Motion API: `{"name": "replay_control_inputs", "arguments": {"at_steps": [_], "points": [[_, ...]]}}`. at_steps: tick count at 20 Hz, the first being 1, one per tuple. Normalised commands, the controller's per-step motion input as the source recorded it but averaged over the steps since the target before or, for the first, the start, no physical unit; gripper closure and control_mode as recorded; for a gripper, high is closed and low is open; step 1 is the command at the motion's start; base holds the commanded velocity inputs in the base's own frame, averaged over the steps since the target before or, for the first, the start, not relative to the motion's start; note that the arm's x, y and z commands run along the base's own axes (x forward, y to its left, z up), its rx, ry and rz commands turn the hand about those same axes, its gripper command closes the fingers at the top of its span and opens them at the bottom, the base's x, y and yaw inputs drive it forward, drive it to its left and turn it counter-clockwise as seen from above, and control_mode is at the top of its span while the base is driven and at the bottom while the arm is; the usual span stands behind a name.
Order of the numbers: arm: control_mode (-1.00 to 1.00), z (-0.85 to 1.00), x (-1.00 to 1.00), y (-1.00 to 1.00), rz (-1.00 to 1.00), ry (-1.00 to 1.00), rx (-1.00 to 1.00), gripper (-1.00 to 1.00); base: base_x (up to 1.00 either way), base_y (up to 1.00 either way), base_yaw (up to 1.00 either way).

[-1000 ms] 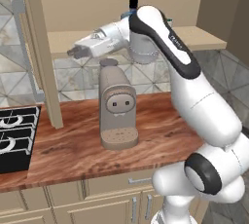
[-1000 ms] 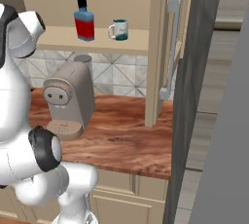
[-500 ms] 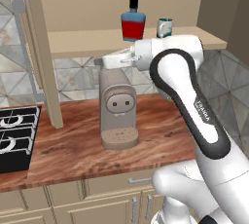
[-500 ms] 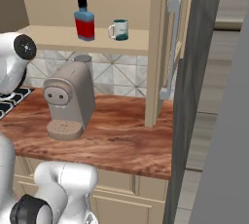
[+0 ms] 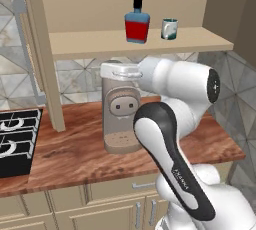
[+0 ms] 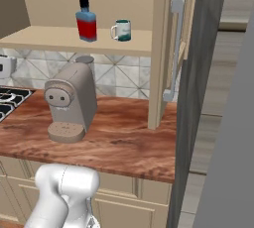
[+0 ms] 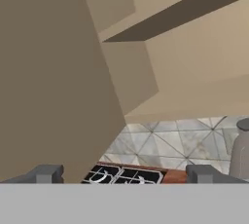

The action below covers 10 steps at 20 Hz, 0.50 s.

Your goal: Open the cabinet directly in front. Then move the liquor and the mug to the dining counter with the candle on it.

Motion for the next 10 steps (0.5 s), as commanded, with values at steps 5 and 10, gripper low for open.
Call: {"name": "replay_control_inputs", "arguments": {"at_steps": [5, 10], "points": [[-1.0, 0.08, 0.08, -0.23, 0.0, 0.01, 0.0, -1.0, 0.0, 0.0, 0.0], [-1.0, 0.37, 0.02, -0.47, -0.01, 0.14, -0.01, -1.0, 0.0, 0.0, 0.0]]}}
